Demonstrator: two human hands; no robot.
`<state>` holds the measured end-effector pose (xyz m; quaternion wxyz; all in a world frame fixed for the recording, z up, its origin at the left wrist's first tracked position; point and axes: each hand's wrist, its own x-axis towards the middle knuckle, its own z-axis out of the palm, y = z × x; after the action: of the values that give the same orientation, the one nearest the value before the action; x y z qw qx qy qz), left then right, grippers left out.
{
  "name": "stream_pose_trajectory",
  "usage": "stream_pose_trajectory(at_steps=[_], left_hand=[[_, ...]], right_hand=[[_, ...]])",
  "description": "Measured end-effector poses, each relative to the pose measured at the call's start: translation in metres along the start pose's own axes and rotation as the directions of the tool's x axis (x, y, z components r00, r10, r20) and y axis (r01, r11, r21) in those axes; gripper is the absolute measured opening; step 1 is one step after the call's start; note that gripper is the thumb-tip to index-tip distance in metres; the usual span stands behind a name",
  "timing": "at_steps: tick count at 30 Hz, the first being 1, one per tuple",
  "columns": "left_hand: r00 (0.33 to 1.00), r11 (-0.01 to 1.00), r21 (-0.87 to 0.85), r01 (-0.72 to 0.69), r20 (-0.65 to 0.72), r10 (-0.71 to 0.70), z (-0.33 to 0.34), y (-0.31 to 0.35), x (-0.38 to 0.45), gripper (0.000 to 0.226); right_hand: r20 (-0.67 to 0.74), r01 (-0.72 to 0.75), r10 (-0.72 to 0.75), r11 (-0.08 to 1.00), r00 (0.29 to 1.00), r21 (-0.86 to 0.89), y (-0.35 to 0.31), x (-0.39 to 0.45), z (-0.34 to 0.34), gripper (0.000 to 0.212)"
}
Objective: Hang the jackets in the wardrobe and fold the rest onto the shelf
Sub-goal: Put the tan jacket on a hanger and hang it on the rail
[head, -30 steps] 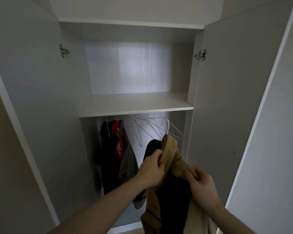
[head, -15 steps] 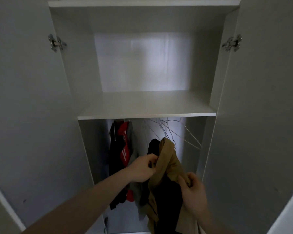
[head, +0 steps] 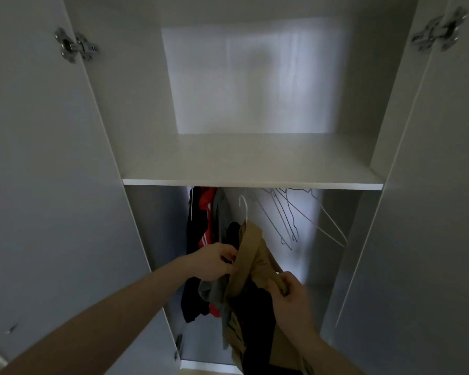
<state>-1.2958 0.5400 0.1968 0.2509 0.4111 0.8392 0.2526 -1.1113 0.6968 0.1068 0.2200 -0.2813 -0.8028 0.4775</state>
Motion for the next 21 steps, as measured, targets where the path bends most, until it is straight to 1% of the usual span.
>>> stream_pose_trajectory(at_steps=[3,8,12,15,18,21], left_hand=[[1.0,1.0,0.002,0.014,-0.007,-0.014,-0.006,-0.008,0.008,0.03],[0.997,0.998,0.037,0.059,0.054,-0.061,-0.008,-0.026,0.02,0.026],[0.989,0.991,0.106,0.085,0.109,-0.096,-0.02,-0.043,0.025,0.026],[0.983,0.985,0.128,0.119,0.124,-0.135,-0.032,-0.058,0.028,0.026],[0.978,0.981,0.118,0.152,0.129,-0.167,-0.043,-0.068,0.028,0.037],[0.969,0.982,0.094,0.165,0.17,-0.179,-0.054,-0.076,0.028,0.033]], right_hand=[[0.006,-0.02,0.02,0.999,1.0,-0.03,-0.002,-0.001,0.01,0.029],[0.022,-0.056,0.058,0.997,0.998,-0.052,-0.01,-0.014,0.034,0.022],[0.028,-0.097,0.098,0.995,0.995,-0.034,-0.026,-0.021,0.055,0.017],[0.028,-0.12,0.121,0.991,0.992,-0.056,-0.037,-0.026,0.071,0.023],[0.023,-0.137,0.138,0.989,0.99,-0.05,-0.044,-0.03,0.087,0.021],[0.007,-0.143,0.143,0.989,0.99,-0.042,-0.046,-0.035,0.103,0.017]])
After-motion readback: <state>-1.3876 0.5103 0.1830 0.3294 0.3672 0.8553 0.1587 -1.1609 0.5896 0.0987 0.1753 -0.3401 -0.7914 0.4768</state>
